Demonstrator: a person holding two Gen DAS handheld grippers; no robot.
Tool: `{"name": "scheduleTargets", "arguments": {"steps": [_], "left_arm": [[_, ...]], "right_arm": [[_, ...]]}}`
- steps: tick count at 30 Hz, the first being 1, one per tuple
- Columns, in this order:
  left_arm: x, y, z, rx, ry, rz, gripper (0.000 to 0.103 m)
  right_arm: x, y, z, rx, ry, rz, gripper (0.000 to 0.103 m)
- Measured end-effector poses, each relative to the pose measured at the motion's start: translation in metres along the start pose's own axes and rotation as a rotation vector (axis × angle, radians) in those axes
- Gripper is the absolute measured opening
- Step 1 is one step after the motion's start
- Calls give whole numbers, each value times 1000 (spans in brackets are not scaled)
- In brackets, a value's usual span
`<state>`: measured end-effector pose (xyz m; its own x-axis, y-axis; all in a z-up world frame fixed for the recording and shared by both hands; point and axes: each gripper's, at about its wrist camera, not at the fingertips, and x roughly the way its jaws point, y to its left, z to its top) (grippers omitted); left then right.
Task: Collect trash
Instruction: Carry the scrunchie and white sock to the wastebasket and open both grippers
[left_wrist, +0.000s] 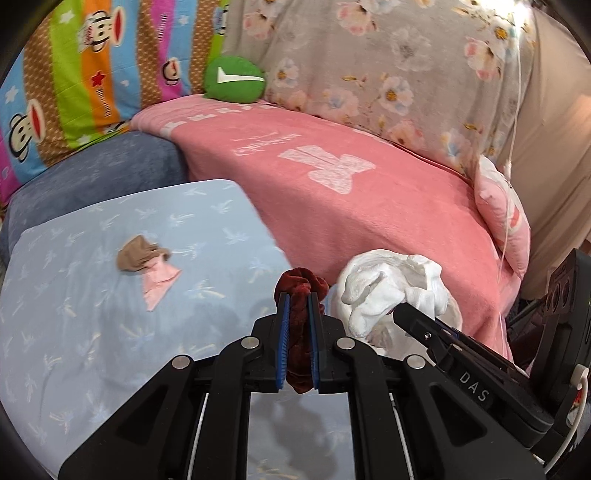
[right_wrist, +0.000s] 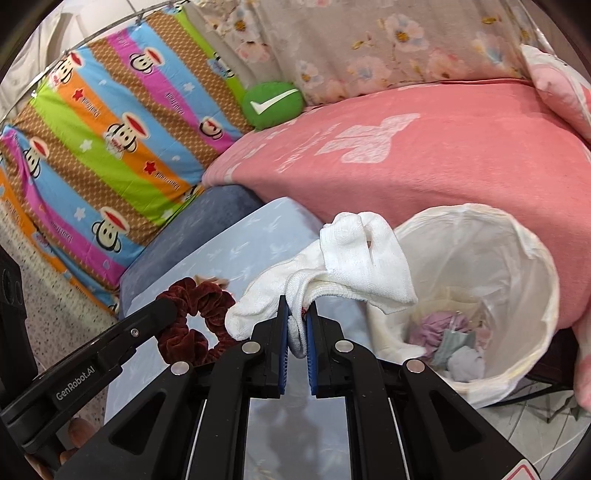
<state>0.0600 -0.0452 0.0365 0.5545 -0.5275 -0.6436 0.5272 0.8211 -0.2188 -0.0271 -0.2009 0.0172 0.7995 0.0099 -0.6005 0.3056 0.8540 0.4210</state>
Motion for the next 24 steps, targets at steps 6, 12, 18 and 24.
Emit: {"name": "scheduleTargets", "arguments": {"steps": [6, 12, 18, 24], "left_arm": [[13, -37, 8, 67, 6, -49, 10], [24, -64, 16, 109, 9, -98, 10], [36, -89, 23, 144, 12, -118, 12], [43, -101, 26, 153, 18, -116, 20]], "right_arm": [[-16, -37, 9, 39, -32, -40, 8], [-27, -64, 19, 68, -61, -68, 8], [-34, -79, 25, 80, -80, -87, 9], [-37, -86, 31, 80, -92, -99, 9]]}}
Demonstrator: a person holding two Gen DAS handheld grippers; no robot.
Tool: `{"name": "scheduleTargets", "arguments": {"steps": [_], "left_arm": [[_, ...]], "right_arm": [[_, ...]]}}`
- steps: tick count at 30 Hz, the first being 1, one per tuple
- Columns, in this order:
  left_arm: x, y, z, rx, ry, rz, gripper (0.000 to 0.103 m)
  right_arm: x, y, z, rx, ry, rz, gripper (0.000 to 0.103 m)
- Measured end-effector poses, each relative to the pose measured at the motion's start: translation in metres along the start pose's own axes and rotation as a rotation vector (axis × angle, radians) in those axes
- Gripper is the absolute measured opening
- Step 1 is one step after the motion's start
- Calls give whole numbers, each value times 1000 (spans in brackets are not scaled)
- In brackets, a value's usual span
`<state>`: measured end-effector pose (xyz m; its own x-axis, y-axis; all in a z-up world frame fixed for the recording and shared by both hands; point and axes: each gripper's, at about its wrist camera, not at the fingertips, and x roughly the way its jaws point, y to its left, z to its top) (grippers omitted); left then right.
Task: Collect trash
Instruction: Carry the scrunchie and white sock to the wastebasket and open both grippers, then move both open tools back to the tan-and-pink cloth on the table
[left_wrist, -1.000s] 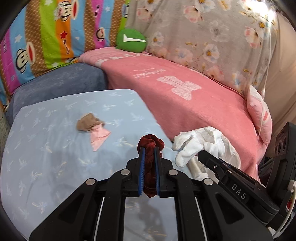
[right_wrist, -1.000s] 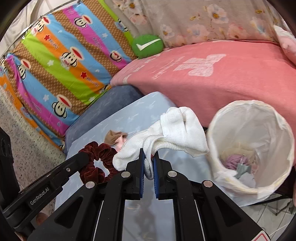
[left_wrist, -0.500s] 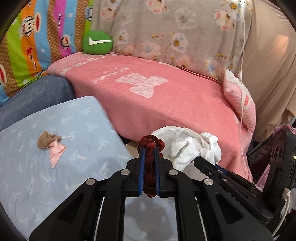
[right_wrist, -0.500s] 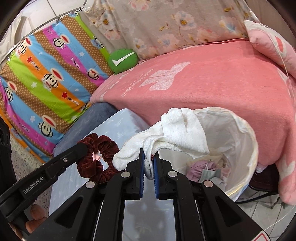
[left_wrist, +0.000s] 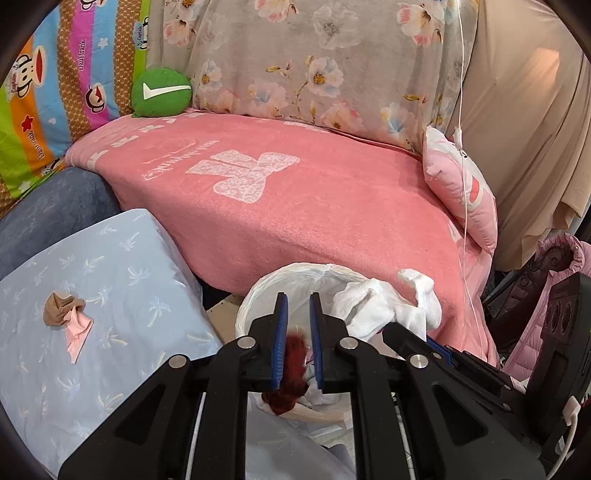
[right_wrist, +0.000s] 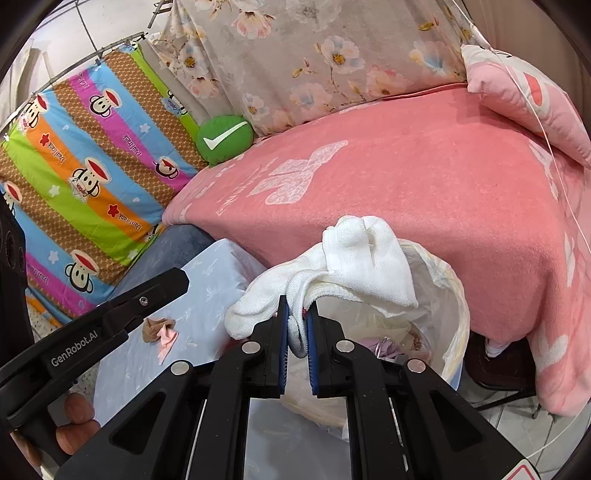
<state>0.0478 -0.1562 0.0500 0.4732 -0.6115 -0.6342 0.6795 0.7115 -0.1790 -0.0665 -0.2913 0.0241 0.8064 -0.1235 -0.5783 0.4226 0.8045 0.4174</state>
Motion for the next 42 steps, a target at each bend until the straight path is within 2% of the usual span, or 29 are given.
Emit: {"name": "scheduleTargets", "arguments": {"steps": [1, 3, 5, 9, 11, 13, 21, 23, 42], "left_arm": [[0, 0, 0, -2, 0, 4, 25], [0, -1, 1, -8, -9, 15, 45], [-1, -1, 1, -11, -21, 31, 56], [-2, 0, 2, -12, -28, 44, 58], [-3, 2, 2, -14, -31, 53, 60], [-3, 4, 1, -19, -34, 59, 62], [-6, 12, 0, -38, -36, 67, 62], [-8, 14, -1, -39, -37, 69, 62], [-30, 54, -12, -112, -55, 97, 62]], "right_arm": [[0, 0, 1, -1, -2, -1, 9], [1, 0, 4, -3, -5, -3, 10], [1, 1, 5, -7, -9, -4, 13], [1, 4, 8, -15, -23, -6, 16], [1, 7, 9, -17, -32, -3, 23], [0, 9, 10, -24, -39, -5, 26], [-3, 19, 11, -43, -41, 2, 28], [-3, 21, 10, -47, -42, 1, 32], [-1, 56, 1, -107, -18, 21, 33]]}}
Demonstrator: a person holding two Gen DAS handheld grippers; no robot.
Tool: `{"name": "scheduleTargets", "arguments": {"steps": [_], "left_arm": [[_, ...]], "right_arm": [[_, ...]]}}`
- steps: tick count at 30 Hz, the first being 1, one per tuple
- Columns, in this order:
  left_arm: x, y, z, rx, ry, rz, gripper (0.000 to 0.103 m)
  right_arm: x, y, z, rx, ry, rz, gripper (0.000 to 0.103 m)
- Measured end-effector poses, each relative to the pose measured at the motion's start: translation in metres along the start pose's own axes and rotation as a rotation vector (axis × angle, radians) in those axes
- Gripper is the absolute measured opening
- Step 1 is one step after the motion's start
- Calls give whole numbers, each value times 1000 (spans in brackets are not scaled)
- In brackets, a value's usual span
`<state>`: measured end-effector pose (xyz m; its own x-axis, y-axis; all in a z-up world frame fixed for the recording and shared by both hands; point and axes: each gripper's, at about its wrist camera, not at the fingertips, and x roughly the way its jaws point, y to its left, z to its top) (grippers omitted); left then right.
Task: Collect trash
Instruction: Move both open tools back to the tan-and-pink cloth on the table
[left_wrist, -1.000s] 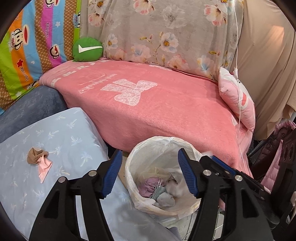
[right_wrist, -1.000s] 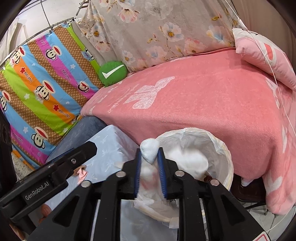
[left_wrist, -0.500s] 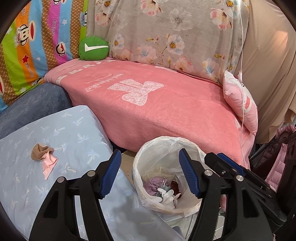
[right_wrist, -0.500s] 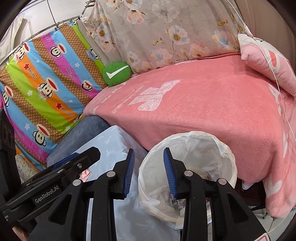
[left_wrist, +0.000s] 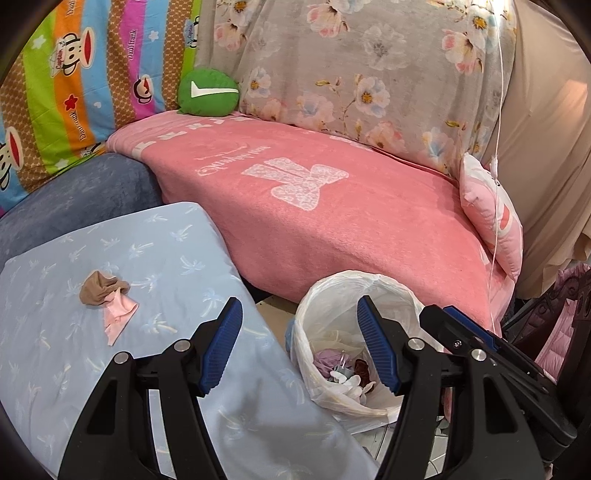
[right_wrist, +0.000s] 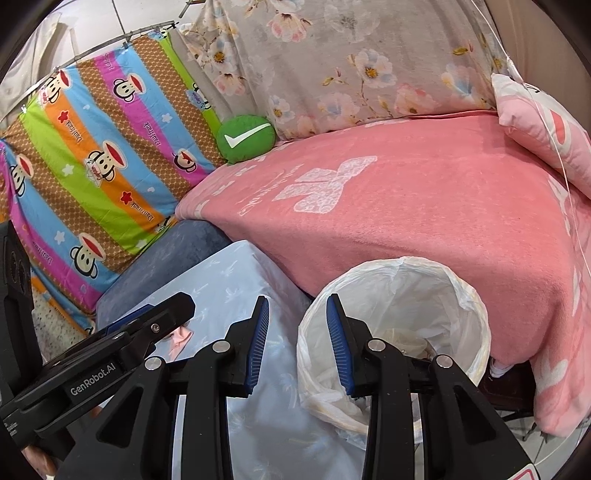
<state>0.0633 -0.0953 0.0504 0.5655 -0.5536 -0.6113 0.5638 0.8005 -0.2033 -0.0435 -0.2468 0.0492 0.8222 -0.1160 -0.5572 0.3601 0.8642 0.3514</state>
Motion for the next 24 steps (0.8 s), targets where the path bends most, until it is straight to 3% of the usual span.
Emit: {"name": "scheduleTargets", "arguments": {"steps": [24], "left_arm": [[-18, 105, -20, -137, 9, 135, 62]], "right_arm": [[44, 96, -26, -141, 96, 67, 37]]}}
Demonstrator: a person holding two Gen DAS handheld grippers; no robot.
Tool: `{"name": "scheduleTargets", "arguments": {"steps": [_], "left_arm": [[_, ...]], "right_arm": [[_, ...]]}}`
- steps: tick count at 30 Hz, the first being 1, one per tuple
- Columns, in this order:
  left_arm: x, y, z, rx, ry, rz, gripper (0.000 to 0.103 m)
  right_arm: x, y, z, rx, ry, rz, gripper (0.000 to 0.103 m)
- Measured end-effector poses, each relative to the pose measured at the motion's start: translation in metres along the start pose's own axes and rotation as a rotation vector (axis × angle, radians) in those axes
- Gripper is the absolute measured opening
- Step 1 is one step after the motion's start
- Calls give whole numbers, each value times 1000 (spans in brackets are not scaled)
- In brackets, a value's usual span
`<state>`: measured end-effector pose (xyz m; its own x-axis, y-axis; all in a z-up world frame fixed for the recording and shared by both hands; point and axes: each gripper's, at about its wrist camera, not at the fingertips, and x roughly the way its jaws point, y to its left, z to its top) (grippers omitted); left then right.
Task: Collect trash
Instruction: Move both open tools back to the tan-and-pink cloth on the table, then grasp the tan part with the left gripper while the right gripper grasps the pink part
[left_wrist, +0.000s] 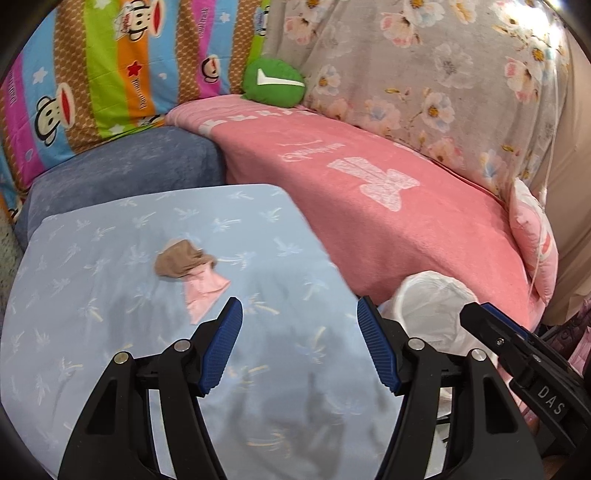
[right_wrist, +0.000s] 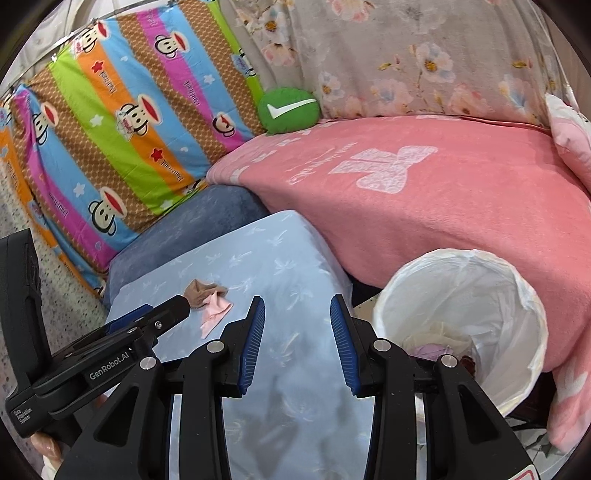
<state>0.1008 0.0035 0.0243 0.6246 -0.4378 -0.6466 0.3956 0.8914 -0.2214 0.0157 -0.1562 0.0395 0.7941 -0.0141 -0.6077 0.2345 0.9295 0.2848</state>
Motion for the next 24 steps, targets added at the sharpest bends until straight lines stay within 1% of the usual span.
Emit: {"name": "scheduleTargets", "arguments": {"steps": [2, 6, 10, 12, 15, 19, 22, 24], "left_arm": [[1, 15, -1, -20, 5, 19, 62], [3, 47, -2, -52, 9, 70, 70], [7, 78, -5, -85, 20, 116, 73], [10, 93, -6, -101, 26, 140, 76], [18, 117, -5, -125, 38, 176, 79], [34, 138, -1, -160, 62, 191, 80], [48, 149, 4, -178, 74, 189, 84], [58, 154, 8, -195, 79, 178, 86]], "right_arm": [[8, 10, -3, -13, 15, 10, 37], [32, 34, -9, -45, 55, 29, 37], [59, 55, -16, -64, 103, 56, 37], [75, 66, -19, -75, 126, 66, 37], [98, 80, -23, -92, 155, 74, 37], [131, 96, -25, -114, 191, 84, 37], [156, 106, -27, -129, 215, 86, 37], [175, 111, -28, -128, 230, 84, 41]]}}
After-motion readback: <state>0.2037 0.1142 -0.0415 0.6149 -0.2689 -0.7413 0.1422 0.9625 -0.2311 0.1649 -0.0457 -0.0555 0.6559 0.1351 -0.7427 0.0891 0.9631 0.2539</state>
